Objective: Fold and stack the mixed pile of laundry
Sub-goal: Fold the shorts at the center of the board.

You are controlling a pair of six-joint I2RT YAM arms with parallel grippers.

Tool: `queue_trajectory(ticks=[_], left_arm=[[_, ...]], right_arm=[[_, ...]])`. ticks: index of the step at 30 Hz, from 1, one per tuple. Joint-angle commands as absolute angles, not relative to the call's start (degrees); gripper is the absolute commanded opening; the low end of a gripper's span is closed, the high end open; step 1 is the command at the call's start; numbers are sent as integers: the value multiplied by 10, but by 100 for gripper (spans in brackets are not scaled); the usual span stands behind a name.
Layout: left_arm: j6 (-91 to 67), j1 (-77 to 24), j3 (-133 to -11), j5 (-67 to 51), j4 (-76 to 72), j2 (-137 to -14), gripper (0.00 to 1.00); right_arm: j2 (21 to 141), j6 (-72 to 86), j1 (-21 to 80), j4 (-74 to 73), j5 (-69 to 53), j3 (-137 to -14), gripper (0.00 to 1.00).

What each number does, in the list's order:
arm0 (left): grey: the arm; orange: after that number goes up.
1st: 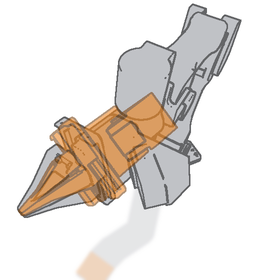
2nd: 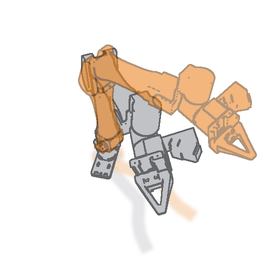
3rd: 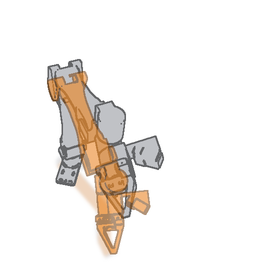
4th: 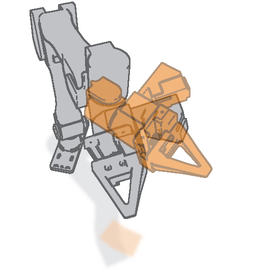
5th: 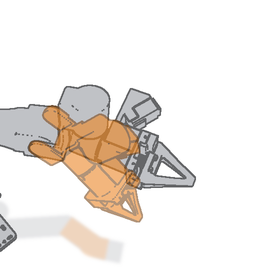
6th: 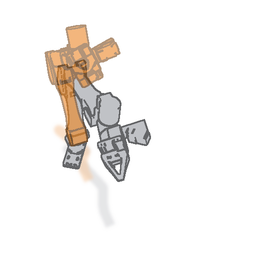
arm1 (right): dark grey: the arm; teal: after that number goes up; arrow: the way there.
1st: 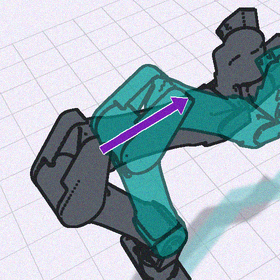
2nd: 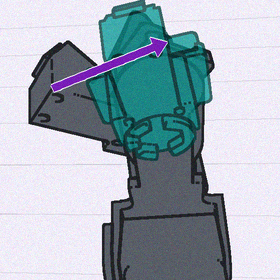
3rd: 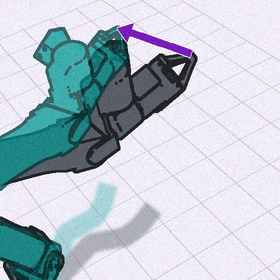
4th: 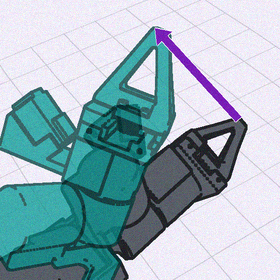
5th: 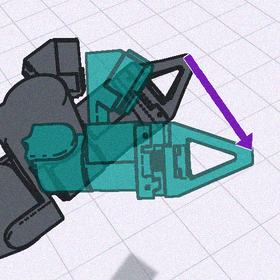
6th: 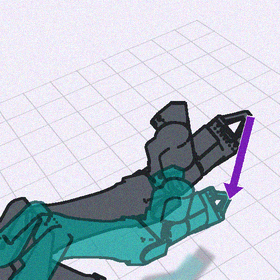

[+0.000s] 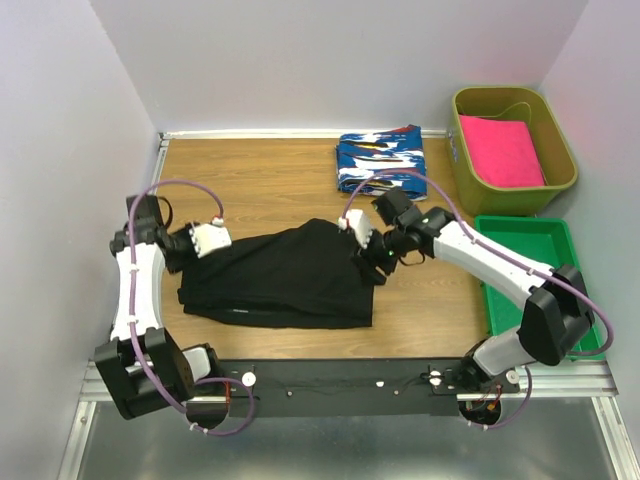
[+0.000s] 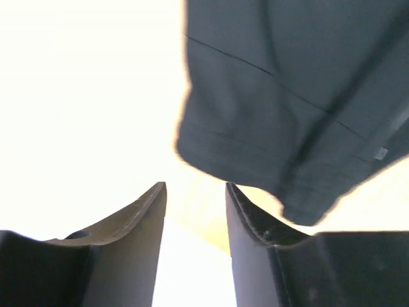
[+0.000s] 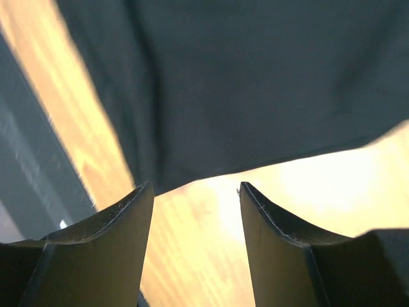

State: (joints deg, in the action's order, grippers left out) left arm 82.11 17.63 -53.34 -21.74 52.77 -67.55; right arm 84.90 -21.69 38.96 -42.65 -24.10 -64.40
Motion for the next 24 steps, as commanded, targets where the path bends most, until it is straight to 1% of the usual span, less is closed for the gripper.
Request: queue_trajectory(ticks=[1,6,10,15,18,21,24], left_arm=[[790,179,-611,-295,582,-730,52],[702,171,-629,-298,507,-782,52],[698,166,-597,-263,493,-830,51],[709,165,-500,-168,443,-841,43],[686,164,-469,-135,386,-840,40],[638,164,-463,-134,348,-864,34],[610,163,-496,-174,374,-887,31]], right_arm=[[912,-179,361,-398,-229,-713,63],[999,-143,360,-376,-221,-773,63],[1046,-138,360,-372,-221,-772,64],[1081,-153,360,-355,-183,-728,64],[1113,-170,359,-337,-128,-719,64],[1157,-192,337,-317,-73,-737,64],[1205,-213,296,-325,-35,-813,64]])
